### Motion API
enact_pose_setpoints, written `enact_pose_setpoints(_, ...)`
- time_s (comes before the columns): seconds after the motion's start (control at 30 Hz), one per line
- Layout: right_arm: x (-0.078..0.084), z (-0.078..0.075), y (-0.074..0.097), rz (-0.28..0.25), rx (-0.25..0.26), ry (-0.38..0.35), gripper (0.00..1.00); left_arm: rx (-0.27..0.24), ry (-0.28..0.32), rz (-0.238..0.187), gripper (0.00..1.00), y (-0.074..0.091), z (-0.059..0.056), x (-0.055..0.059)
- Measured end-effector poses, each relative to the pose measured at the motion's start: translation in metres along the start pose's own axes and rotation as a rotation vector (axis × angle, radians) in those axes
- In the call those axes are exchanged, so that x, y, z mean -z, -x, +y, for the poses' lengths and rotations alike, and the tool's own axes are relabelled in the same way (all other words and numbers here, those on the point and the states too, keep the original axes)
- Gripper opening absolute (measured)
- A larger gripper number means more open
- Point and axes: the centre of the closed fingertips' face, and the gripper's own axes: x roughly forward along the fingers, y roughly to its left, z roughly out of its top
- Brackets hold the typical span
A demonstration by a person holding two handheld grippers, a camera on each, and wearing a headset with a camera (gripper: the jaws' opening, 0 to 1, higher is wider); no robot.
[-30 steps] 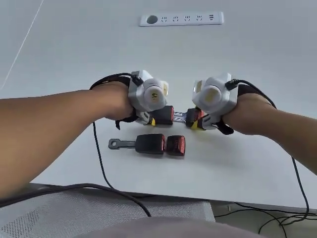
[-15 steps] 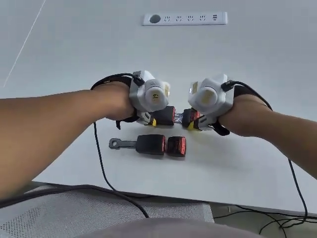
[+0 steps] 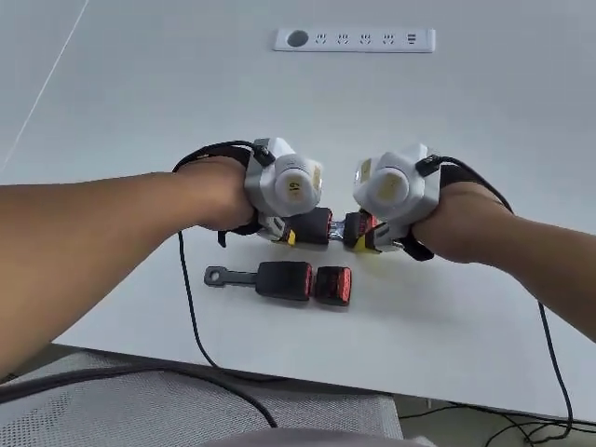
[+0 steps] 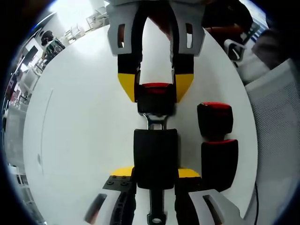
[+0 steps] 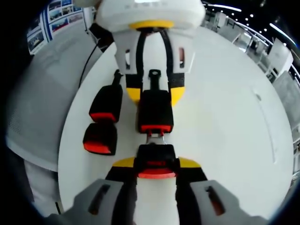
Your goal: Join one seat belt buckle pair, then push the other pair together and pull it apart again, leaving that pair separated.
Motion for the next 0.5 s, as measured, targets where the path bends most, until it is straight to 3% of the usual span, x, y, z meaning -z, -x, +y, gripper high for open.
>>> enact_pose_setpoints(0.23, -0.013, -0.001, -0.008, -0.022, 0.008, 0.007, 0.28, 0.003, 0.0, 0.001, 0.31, -0.002, 0.001, 0.001)
enact_pose_setpoints(0.5, -0.011, -0.003, -0.009, -0.026, 0.009, 0.004, 0.28, -0.002, 0.015, 0.002, 0.31, -0.003, 0.003, 0.003)
